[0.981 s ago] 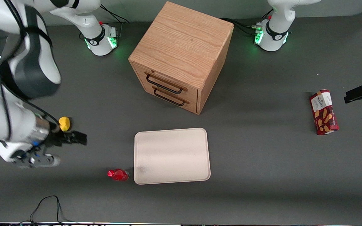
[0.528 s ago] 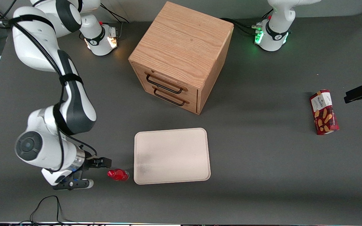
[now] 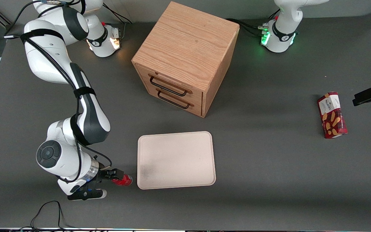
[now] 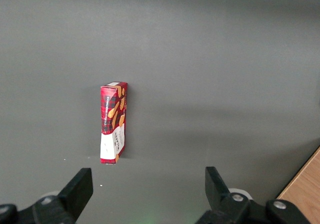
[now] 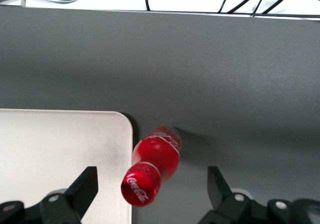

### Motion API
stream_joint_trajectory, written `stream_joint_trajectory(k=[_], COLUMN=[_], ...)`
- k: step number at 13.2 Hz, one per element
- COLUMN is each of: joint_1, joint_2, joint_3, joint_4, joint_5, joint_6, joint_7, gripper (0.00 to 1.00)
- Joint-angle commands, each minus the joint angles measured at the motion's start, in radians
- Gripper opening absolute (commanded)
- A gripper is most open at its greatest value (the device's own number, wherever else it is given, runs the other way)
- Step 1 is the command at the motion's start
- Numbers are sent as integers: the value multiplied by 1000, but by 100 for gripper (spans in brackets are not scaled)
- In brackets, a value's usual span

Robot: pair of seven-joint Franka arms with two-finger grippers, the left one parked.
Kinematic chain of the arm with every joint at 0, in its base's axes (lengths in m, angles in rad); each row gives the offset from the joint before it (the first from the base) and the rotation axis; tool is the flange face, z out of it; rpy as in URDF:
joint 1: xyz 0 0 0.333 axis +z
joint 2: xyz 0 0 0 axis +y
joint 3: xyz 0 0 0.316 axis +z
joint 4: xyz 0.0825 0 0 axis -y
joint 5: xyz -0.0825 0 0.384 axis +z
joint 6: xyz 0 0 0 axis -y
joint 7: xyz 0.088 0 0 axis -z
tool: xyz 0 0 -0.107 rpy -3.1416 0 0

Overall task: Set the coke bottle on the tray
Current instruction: 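Close the right gripper around the bottle's neck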

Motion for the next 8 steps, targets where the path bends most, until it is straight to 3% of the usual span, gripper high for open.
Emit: stream_joint_trajectory(k=[1, 8], joint_1=[7, 7], joint_2=[26, 32], joint_3=[2, 2], joint_4=[40, 11], joint_5=[-17, -14], joint_6=[6, 8], joint_7=[25, 24], gripper=[92, 81])
